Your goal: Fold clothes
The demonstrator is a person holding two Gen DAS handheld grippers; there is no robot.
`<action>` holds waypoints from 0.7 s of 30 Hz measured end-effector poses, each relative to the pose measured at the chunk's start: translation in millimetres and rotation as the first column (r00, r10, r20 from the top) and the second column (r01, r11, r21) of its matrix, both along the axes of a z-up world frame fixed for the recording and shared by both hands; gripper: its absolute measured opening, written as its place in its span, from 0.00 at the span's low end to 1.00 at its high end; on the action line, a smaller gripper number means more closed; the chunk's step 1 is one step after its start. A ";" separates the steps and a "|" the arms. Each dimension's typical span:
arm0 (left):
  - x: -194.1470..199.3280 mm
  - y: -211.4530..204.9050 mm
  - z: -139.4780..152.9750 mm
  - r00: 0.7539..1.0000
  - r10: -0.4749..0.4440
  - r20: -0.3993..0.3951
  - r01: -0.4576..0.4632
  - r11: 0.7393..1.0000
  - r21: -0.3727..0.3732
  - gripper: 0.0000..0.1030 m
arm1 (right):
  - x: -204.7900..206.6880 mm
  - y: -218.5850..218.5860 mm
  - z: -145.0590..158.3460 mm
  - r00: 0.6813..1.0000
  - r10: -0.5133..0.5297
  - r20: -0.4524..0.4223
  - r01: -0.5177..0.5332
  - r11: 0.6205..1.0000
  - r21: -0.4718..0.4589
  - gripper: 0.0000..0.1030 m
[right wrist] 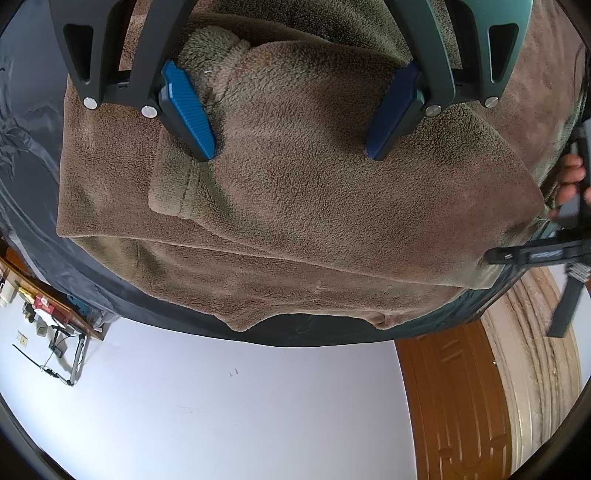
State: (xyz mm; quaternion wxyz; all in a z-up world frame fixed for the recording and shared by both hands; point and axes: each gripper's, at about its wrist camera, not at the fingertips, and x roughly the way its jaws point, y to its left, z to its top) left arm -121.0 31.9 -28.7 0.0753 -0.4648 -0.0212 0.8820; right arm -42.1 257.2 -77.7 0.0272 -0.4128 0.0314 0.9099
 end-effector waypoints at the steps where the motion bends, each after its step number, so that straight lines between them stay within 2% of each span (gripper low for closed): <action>1: 8.7 1.9 2.4 1.000 -0.022 -0.010 0.022 1.000 -0.004 0.93 | 0.0 -0.1 0.0 1.000 0.000 0.000 0.000 1.000 0.001 0.84; 6: 41.1 13.2 -2.1 0.994 -0.109 -0.021 0.108 0.993 -0.037 0.93 | -1.0 -1.3 0.2 1.000 -0.001 0.002 0.001 1.000 0.013 0.84; 9: 41.8 14.7 -14.9 0.995 -0.097 -0.021 0.096 0.994 -0.058 0.93 | -0.9 -2.1 0.0 1.000 -0.001 0.004 0.001 1.000 0.020 0.84; 16: 46.9 18.6 -21.6 0.994 -0.086 -0.067 0.080 0.993 -0.085 0.97 | -1.3 -4.1 -0.5 1.000 -0.002 0.007 0.002 0.999 0.038 0.84; 21: 47.3 16.6 -23.4 0.993 -0.082 -0.080 0.076 0.994 -0.077 0.98 | -1.9 -5.9 -0.8 1.000 -0.003 0.009 0.002 0.999 0.052 0.84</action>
